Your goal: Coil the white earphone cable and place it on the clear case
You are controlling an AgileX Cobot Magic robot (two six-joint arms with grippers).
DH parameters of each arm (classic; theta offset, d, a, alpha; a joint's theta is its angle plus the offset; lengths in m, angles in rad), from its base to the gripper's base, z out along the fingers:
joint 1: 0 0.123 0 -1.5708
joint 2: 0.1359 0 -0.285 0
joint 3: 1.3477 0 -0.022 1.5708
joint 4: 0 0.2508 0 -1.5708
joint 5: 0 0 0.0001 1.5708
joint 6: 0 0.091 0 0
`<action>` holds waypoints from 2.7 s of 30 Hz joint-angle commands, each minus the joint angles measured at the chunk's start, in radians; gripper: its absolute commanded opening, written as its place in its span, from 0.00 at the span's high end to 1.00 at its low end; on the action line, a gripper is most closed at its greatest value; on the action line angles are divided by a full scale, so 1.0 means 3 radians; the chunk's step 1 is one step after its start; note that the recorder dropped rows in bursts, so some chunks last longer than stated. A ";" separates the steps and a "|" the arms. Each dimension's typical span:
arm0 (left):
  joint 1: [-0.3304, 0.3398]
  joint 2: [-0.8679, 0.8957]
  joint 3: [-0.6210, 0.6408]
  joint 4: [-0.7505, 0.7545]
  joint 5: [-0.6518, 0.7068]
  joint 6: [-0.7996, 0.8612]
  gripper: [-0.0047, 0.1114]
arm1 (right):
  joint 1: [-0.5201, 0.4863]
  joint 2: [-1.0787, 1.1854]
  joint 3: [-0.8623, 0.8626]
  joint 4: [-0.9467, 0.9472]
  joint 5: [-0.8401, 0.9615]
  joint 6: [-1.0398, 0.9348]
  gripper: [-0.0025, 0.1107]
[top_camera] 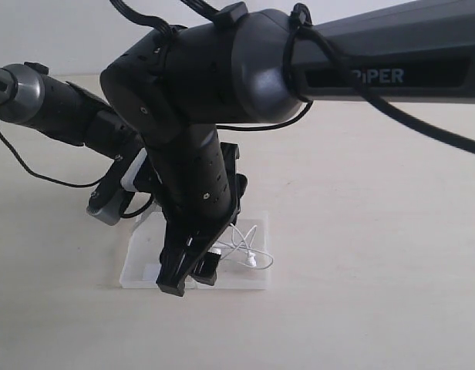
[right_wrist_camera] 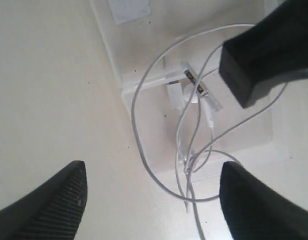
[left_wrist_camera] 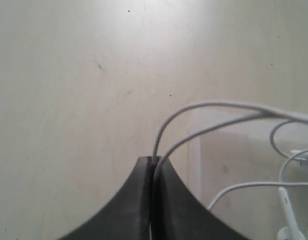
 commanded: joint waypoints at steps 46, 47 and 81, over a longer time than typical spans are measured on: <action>0.0242 -0.0330 -0.0015 0.1170 0.0663 -0.0998 0.96 | -0.0260 -0.0328 -0.0018 -0.1422 -0.0081 0.0866 0.36; 0.0242 -0.0330 -0.0015 0.1194 0.0696 -0.0998 0.96 | -0.0269 -0.0328 -0.0018 -0.1422 -0.0098 0.0866 0.36; 0.0242 -0.0803 -0.0015 0.1702 0.0539 -0.1558 0.57 | -0.0290 -0.0328 -0.0018 -0.1469 -0.0247 0.0843 0.36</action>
